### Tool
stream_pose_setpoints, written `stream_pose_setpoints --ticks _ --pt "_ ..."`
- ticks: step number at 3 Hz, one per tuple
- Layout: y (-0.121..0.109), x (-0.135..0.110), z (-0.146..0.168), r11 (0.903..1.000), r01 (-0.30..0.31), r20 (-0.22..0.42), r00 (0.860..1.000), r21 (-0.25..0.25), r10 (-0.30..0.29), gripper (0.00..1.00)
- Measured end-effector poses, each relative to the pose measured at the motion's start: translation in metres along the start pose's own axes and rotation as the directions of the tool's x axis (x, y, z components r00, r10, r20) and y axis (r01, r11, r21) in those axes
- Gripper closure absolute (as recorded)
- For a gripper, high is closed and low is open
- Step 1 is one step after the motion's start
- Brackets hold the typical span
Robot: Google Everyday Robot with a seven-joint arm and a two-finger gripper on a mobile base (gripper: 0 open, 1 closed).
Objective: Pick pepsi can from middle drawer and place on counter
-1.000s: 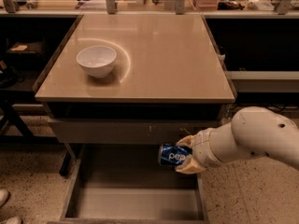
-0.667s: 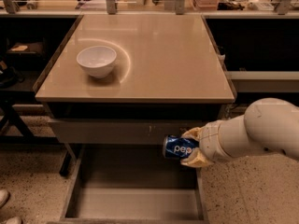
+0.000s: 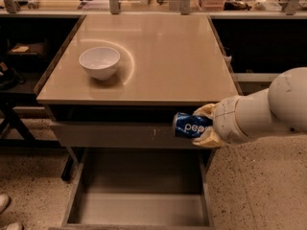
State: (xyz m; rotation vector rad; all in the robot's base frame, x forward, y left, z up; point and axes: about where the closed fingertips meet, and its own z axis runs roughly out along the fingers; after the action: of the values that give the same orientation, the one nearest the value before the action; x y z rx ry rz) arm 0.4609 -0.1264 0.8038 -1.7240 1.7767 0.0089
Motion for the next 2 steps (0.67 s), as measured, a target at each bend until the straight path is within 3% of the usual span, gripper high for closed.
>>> stream_pose_setpoints --ticks 2 --pt "-0.069 -0.018 -0.033 0.994 0.043 -0.045 0.998 0.101 -0.038 1.0"
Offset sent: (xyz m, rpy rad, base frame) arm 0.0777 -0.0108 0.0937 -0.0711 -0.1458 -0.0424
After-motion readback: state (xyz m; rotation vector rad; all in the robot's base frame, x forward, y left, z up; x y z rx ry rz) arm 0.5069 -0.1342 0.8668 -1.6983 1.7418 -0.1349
